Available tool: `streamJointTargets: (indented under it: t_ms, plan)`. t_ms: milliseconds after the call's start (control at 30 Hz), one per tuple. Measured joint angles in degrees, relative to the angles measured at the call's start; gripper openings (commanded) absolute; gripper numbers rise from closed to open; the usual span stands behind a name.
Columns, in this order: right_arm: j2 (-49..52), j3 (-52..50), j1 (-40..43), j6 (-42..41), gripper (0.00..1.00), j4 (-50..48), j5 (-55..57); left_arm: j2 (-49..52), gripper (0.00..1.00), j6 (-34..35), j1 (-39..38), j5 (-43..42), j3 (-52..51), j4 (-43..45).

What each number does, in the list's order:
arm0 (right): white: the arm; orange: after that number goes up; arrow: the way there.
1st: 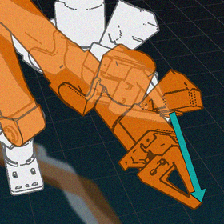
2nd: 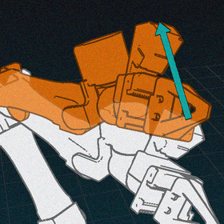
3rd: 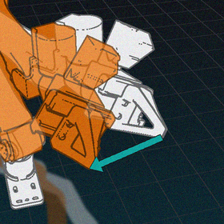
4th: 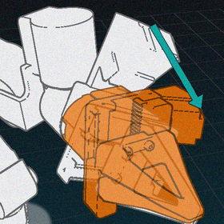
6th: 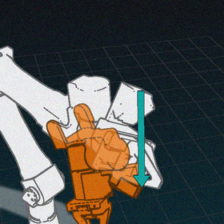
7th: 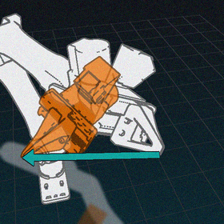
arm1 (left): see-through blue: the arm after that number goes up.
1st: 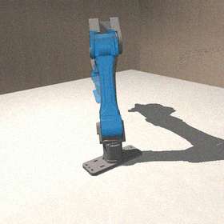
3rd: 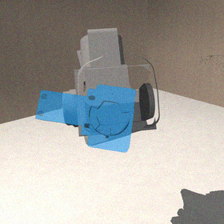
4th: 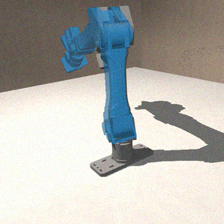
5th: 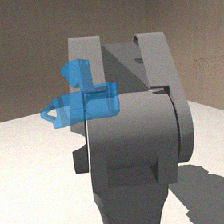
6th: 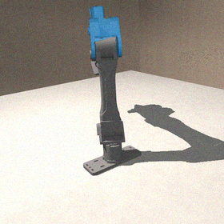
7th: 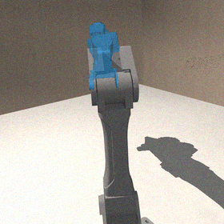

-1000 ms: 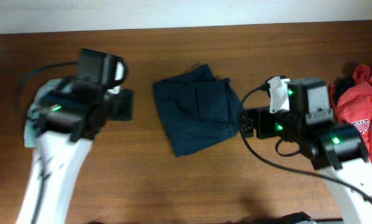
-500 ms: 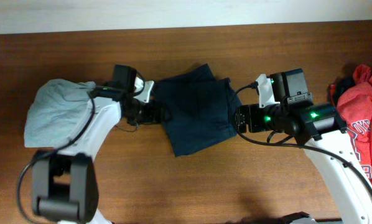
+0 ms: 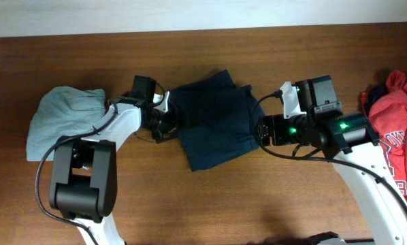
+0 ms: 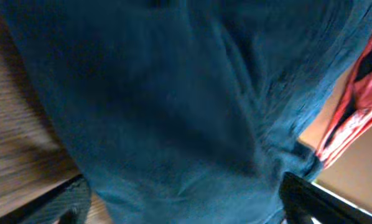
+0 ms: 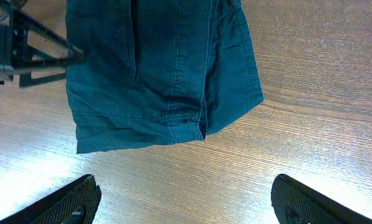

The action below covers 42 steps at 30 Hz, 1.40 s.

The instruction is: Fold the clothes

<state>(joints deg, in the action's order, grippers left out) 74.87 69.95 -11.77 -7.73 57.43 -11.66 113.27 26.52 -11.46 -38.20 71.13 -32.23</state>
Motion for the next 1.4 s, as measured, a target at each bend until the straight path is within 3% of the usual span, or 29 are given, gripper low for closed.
streamJointTargets:
  t_ms: [167,333,500,800,1033,1400]
  plan:
    - [0.0,0.0,0.0,0.0,0.89,0.0,0.0,0.0,0.99,8.1,-2.4,-1.6,0.0,2.1]
    - [0.0,0.0,0.0,0.0,0.89,0.0,0.0,0.0,0.99,11.5,-4.7,-2.6,-0.7,4.0]
    - [0.0,0.0,0.0,0.0,0.89,0.0,0.0,0.0,0.99,13.0,-5.0,-4.4,-5.5,13.7]
    - [0.0,0.0,0.0,0.0,0.89,0.9,0.0,-1.9,0.99,14.6,-4.5,-15.5,-16.5,25.2]
    - [0.0,0.0,0.0,0.0,0.89,0.9,0.0,-2.1,0.99,19.5,-4.7,-17.4,-20.6,36.4]
    - [0.0,0.0,0.0,0.0,0.89,0.9,0.0,-0.5,0.29,23.0,-6.1,-7.6,-21.8,44.0]
